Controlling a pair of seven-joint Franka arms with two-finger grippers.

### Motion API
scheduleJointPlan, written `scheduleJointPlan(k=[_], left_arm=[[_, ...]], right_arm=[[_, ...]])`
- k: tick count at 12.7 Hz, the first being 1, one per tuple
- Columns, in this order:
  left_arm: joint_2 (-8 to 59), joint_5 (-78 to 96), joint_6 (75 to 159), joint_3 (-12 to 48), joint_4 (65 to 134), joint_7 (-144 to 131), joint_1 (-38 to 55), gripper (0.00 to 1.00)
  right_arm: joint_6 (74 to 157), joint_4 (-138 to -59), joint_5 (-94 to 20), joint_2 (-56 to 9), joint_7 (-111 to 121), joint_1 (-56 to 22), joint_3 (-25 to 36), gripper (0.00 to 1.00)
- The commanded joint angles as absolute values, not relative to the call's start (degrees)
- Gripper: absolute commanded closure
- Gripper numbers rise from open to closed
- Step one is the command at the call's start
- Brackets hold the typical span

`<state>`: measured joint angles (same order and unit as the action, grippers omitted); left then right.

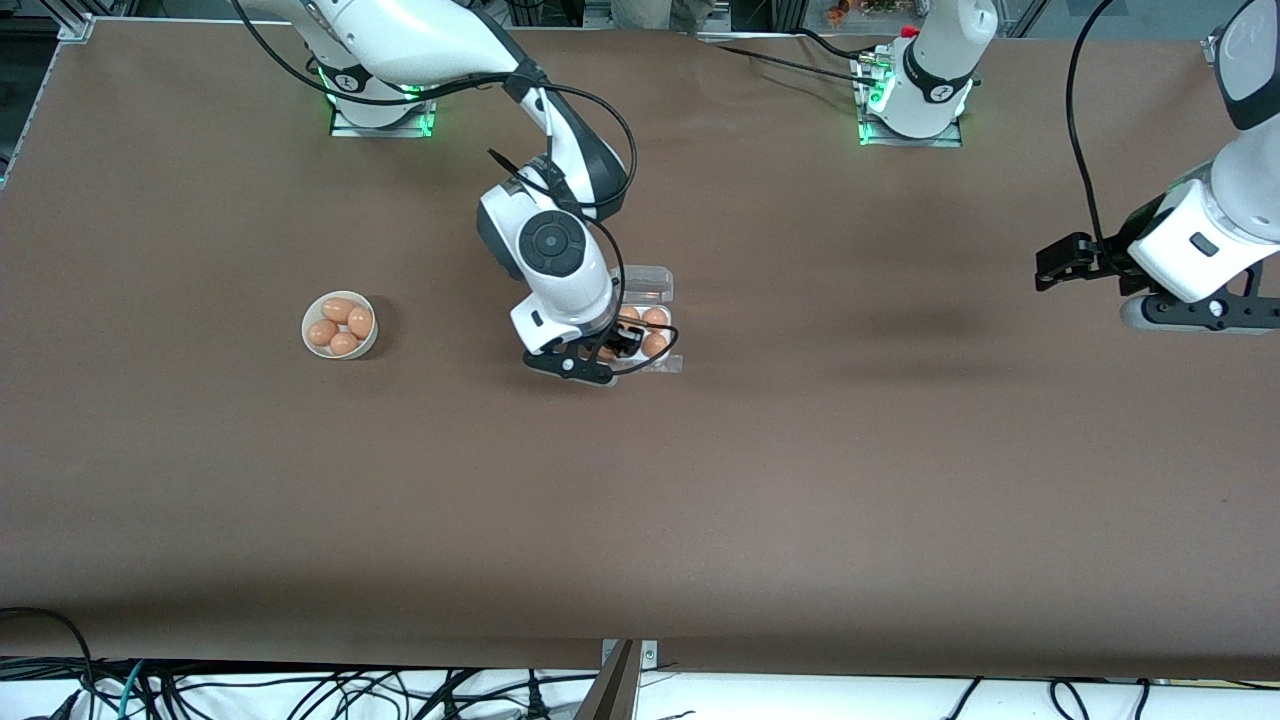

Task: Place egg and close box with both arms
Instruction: 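Carry the egg with the right gripper into the carton's empty slot, then release the egg with the right gripper while the left gripper reaches the carton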

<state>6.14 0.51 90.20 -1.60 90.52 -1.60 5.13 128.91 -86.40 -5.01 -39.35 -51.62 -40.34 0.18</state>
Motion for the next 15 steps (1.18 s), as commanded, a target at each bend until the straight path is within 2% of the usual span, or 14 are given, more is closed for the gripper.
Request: scheduleJointPlan(k=[1,4,7,8,9,10,12,13,15], left_arm=[[6.5,1.3,89.0,-0.6,89.8,-1.6,5.4,0.0],[6.5,3.8,88.4,0.3,90.1,-2.8,5.4,0.0],[6.7,7.6,86.8,0.7,90.3,-4.6,5.4,0.06],[7.1,7.6,86.3,1.8,90.3,-4.8,5.4,0.08],[7.2,7.6,86.3,2.7,90.3,-6.1,5.4,0.1],[7.4,7.6,86.3,3.9,90.3,-7.7,5.4,0.1],[8.2,7.6,86.3,6.9,90.3,-11.2,5.4,0.14],[8.9,7.6,86.3,8.7,90.3,-13.1,5.4,0.19],[10.3,7.7,86.2,12.9,90.3,-17.4,5.4,0.49]], right_arm=[[130.2,-84.6,-5.1,-41.0,-53.4,-41.6,0.6,1.0],[130.3,-84.6,-5.3,-41.3,-54.6,-41.7,0.6,1.0],[130.5,-84.7,-5.4,-41.7,-55.1,-42.1,0.6,1.0],[130.4,-84.6,-5.4,-42.0,-55.1,-42.1,0.6,0.84],[130.5,-84.6,-5.5,-42.1,-55.2,-42.1,0.6,0.25],[130.5,-84.6,-5.5,-42.1,-55.5,-42.1,0.6,0.0],[130.4,-84.6,-5.4,-42.0,-56.7,-42.1,0.6,0.0],[130.4,-84.6,-5.5,-41.8,-56.5,-42.1,0.6,0.0],[129.5,-84.6,-5.4,-41.0,-55.6,-41.8,0.8,0.0]])
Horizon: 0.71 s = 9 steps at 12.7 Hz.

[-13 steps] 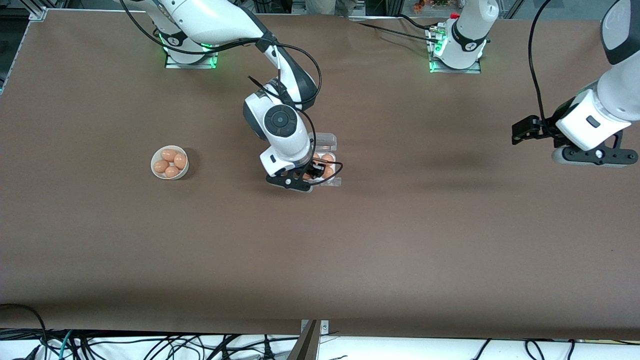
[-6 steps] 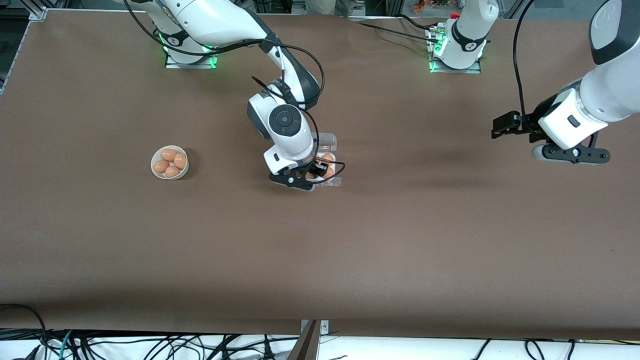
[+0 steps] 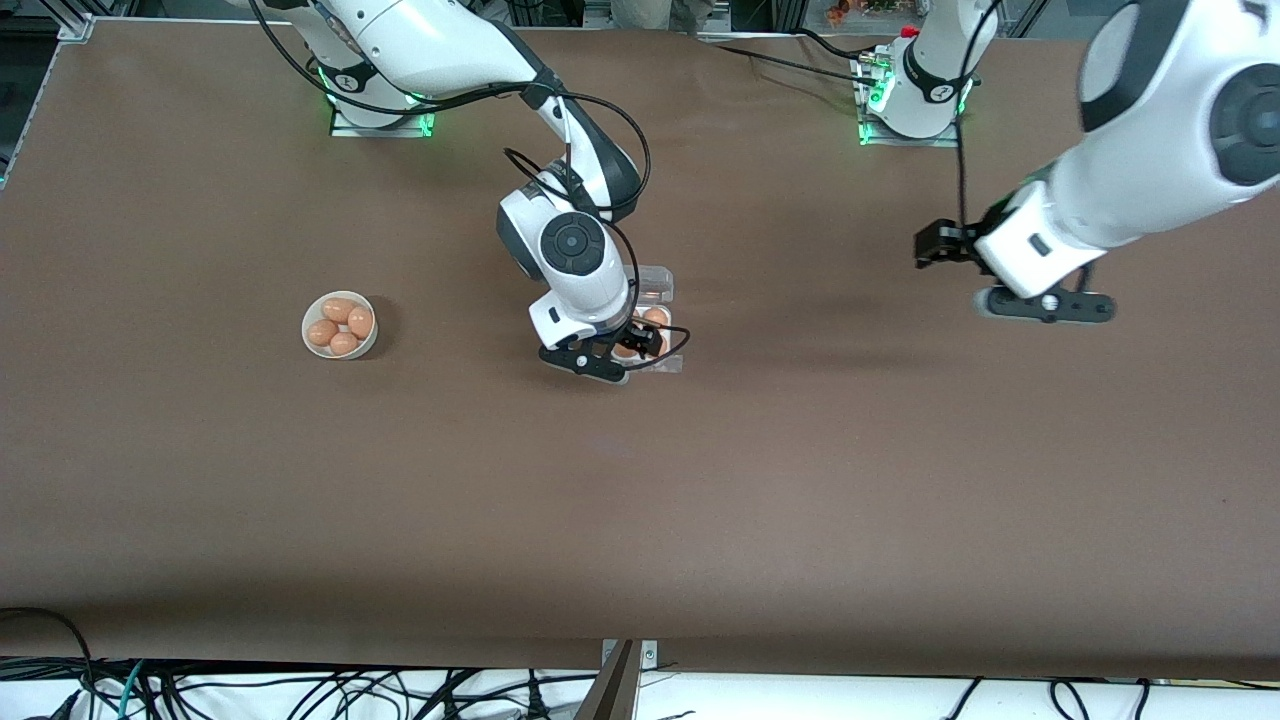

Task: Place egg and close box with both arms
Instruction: 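Release the egg with the right gripper while the left gripper reaches the carton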

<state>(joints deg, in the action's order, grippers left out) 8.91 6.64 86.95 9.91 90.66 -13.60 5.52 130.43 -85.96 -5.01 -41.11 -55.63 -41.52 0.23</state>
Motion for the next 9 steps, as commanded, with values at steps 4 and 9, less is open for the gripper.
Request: scheduleJointPlan(k=[4,9], left_arm=[[15.8,7.6,86.7,23.8,89.6,-37.4,5.9,0.8],[25.4,9.3,93.0,25.6,88.5,-53.0,17.2,0.88]], right_arm=[[114.9,-86.6,-5.4,-33.5,-49.3,-41.5,5.7,0.0],[108.1,-104.4,-5.5,-13.1,-31.0,-41.3,18.4,0.0]])
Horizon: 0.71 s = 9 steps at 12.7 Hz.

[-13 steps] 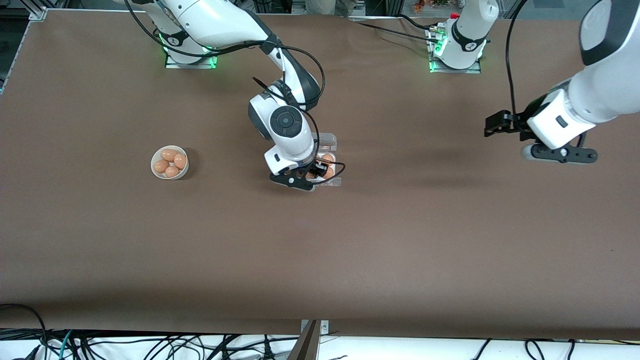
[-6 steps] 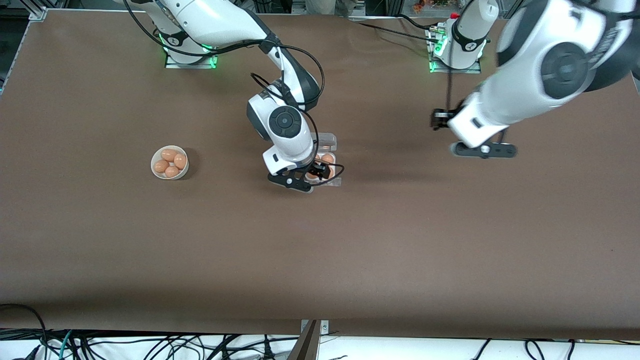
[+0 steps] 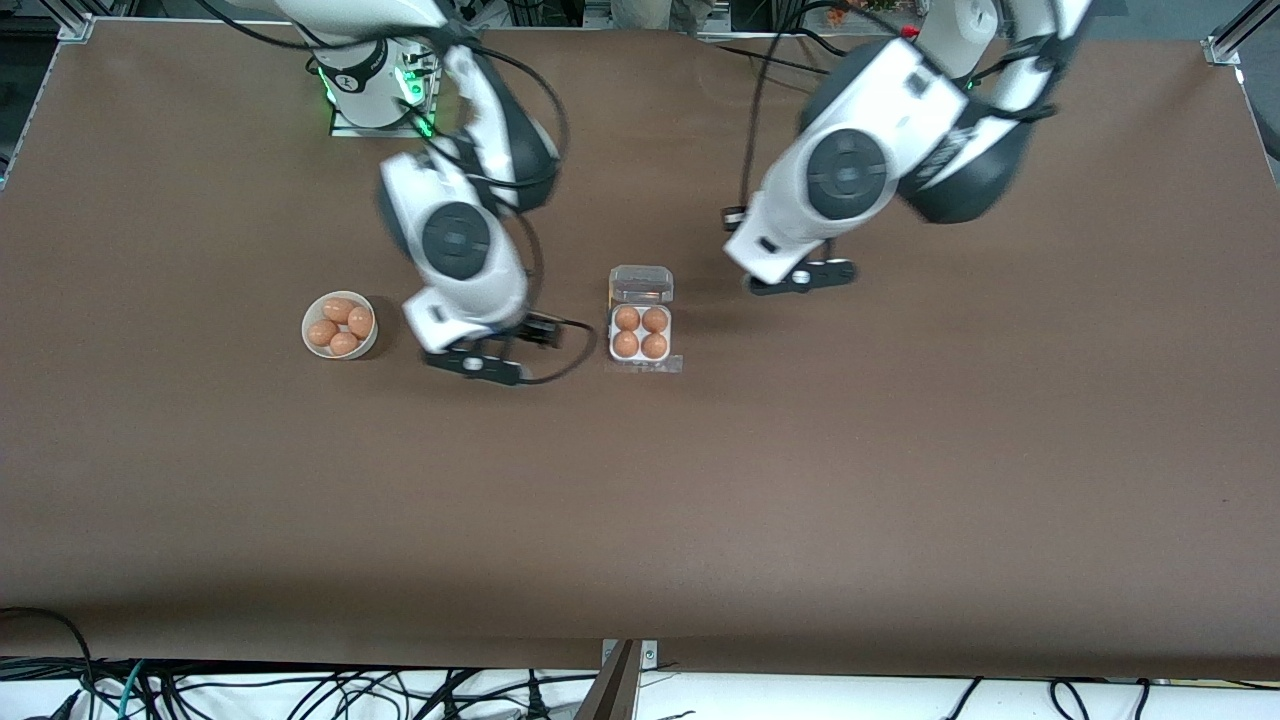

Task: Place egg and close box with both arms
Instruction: 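Withdraw the right gripper while the left gripper grasps the carton lid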

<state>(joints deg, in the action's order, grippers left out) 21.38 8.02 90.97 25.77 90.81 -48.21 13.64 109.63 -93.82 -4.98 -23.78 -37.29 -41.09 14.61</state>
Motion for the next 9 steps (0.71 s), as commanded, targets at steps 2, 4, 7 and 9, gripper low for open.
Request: scheduleJointPlan(k=[2,4,7,9], left_arm=[[29.1,9.2,97.8,25.5,88.5,-57.6,21.2,0.92],[31.9,9.1,101.2,25.6,88.4,-60.1,23.0,0.94],[35.3,8.6,104.6,25.3,88.4,-60.7,25.9,0.95],[37.9,8.4,107.9,25.3,88.3,-60.7,26.0,0.95]], right_arm=[[101.3,-105.3,-5.0,-8.4,-24.1,-41.3,24.8,0.0],[95.6,-104.9,-4.3,-5.2,-16.7,-41.3,31.7,0.0],[92.6,-103.8,-3.7,-1.6,-9.0,-41.3,38.2,0.0],[87.3,-101.2,-0.8,-0.7,-6.4,-41.3,38.8,0.0]])
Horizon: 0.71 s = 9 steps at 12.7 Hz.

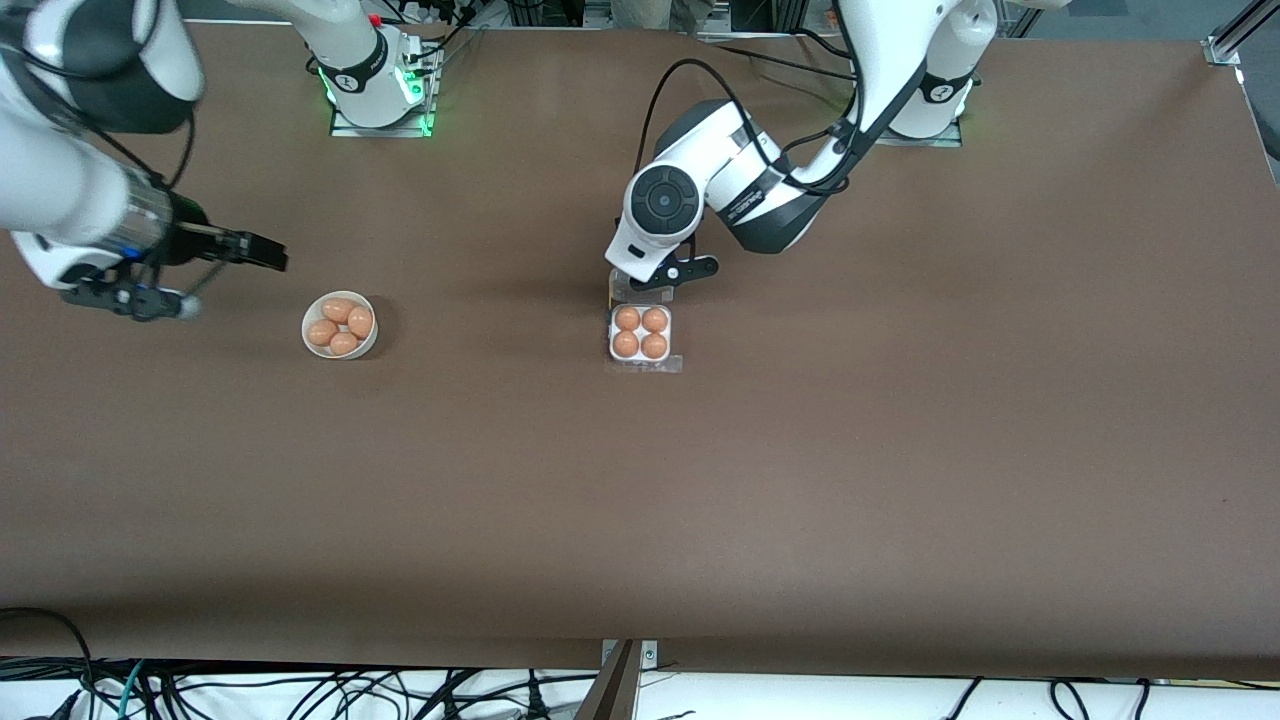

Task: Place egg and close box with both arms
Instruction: 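Withdraw the right gripper while the left gripper grasps the carton lid, then fold the carton lid shut over the eggs with the left gripper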

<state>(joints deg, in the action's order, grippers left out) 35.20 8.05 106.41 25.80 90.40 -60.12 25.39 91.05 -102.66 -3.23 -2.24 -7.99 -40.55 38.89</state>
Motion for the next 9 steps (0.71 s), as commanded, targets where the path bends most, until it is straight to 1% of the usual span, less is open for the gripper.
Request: scheduleJointPlan(k=[1,3,4,5,6,7,9], left_arm=[[38.5,8.3,109.6,25.1,88.3,-60.6,26.0,0.95],[39.1,5.0,113.5,25.0,88.2,-60.4,25.9,0.95],[39.4,2.5,114.7,24.5,86.7,-60.5,25.9,0.95],[39.7,0.9,114.7,24.0,85.0,-60.5,25.8,0.95],[39.6,0.4,114.6,23.8,83.3,-60.5,25.4,0.95],[39.4,-0.7,114.5,23.2,81.7,-60.6,25.4,0.94],[38.2,-4.9,113.4,22.1,78.5,-60.6,25.1,0.92]], right_arm=[[85.6,-100.6,0.2,-0.6,-6.2,-41.3,39.0,0.0],[85.3,-100.3,0.3,0.2,-6.2,-40.8,39.5,0.0],[85.2,-100.2,0.3,0.0,-6.3,-37.9,37.5,0.0],[85.1,-100.2,0.4,0.1,-6.2,-32.6,31.8,0.0],[84.7,-100.3,0.4,0.1,-6.1,-23.3,23.2,0.0],[84.4,-100.3,0.4,0.2,-5.8,-16.0,15.8,0.0],[84.5,-100.2,0.4,0.4,-5.5,-6.7,7.1,0.0]])
